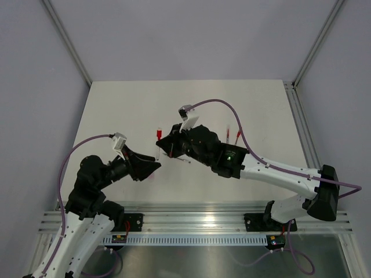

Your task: Insert the pens into the pen caps

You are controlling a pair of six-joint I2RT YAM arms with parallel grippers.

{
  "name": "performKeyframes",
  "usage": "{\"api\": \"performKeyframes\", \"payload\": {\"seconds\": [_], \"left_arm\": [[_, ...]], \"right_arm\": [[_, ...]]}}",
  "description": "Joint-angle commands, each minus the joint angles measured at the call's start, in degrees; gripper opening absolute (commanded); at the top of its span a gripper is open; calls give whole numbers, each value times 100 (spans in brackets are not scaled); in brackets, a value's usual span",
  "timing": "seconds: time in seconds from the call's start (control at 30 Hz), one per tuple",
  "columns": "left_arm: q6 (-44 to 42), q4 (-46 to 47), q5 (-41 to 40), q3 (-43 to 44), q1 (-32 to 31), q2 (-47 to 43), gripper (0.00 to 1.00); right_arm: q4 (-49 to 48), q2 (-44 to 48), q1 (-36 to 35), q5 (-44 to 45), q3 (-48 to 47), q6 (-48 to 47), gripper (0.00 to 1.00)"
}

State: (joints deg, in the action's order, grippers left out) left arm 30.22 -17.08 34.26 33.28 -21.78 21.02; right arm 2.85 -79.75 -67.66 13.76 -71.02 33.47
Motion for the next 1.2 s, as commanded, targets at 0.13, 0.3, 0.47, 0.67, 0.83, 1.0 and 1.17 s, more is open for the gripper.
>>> {"api": "performKeyframes", "payload": {"seconds": [0.13,0.3,0.47,0.67,0.83,1.0,1.17], "left_arm": [[-727,-1234,-727,566,-2,-115,71],[-833,-1315,-772,513,-2,-282,88],[-877,-1210,-685,460,-2,-212,94],[-851,-1131,-578,408,7,-423,96],[-842,-1122,-508,390,-19,-484,97],[-842,-1140,-534,399,-133,-511,98],[-842,-1140,-561,408,-151,-546,98]], "right_arm": [[232,293,1261,-628,413,195,0],[576,504,2229,-883,1037,11,0],[1349,197,3477,-1059,1328,-463,0],[2105,-690,4559,-814,933,-973,0],[2378,-1605,5060,-866,380,-1220,0],[2579,-2167,5157,-919,-43,-1449,0],[2800,-2615,5271,-980,-412,-1519,1]]}}
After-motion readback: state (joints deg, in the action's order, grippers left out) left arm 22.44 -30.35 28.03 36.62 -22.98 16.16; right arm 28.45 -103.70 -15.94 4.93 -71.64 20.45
